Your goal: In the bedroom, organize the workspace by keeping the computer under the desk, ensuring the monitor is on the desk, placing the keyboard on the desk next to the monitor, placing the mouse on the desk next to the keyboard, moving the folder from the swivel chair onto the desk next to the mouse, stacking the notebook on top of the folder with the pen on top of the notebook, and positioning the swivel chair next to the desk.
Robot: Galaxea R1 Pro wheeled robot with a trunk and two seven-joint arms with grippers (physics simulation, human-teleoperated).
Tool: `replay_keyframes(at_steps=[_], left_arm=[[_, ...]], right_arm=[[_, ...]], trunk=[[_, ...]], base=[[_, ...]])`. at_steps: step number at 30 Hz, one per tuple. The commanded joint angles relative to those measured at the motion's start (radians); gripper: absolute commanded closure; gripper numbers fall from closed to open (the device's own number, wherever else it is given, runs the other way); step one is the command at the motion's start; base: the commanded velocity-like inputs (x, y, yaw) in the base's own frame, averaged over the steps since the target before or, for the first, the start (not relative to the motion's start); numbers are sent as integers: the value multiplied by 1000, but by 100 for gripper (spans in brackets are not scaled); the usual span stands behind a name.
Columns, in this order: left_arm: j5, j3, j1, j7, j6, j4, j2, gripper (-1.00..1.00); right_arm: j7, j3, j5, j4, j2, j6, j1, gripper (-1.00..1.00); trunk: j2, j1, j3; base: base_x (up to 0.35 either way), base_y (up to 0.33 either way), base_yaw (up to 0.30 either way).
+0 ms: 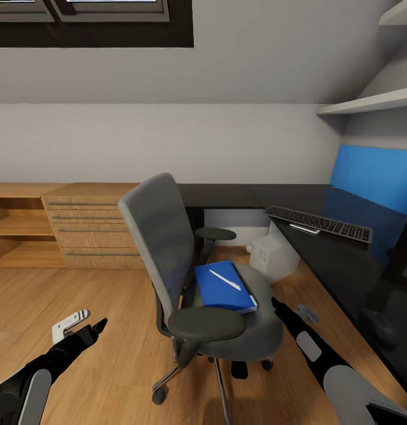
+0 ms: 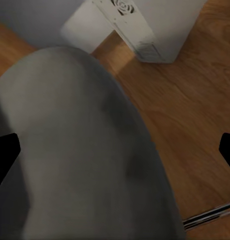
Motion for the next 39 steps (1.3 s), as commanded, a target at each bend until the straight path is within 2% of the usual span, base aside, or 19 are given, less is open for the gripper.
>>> replay_keyframes(at_steps=[1, 8, 27, 36, 39], left_arm=[[7, 2, -1, 1, 6, -1, -1, -100], [7, 1, -1, 2, 6, 0, -2, -100], [7, 0, -1, 3, 5, 1, -2, -100], [7, -1, -1, 3, 5, 2, -2, -100], [6, 0, -1, 3, 5, 2, -2, -100]], right_arm=[[7, -2, -11, 2, 0, -2, -1, -100], [3, -2, -12, 3, 5, -4, -1, -100], [4, -1, -9, 2, 8, -7, -1, -100], [2, -2, -10, -6, 2, -4, -1, -100], [3, -2, -11, -5, 0, -4, -1, -100]], trunk=[[0, 0, -1], [0, 0, -1], [0, 0, -1], [0, 0, -1], [0, 0, 1]], base=[[0, 0, 9], [0, 0, 164], [0, 0, 272], [0, 0, 35], [0, 0, -205]])
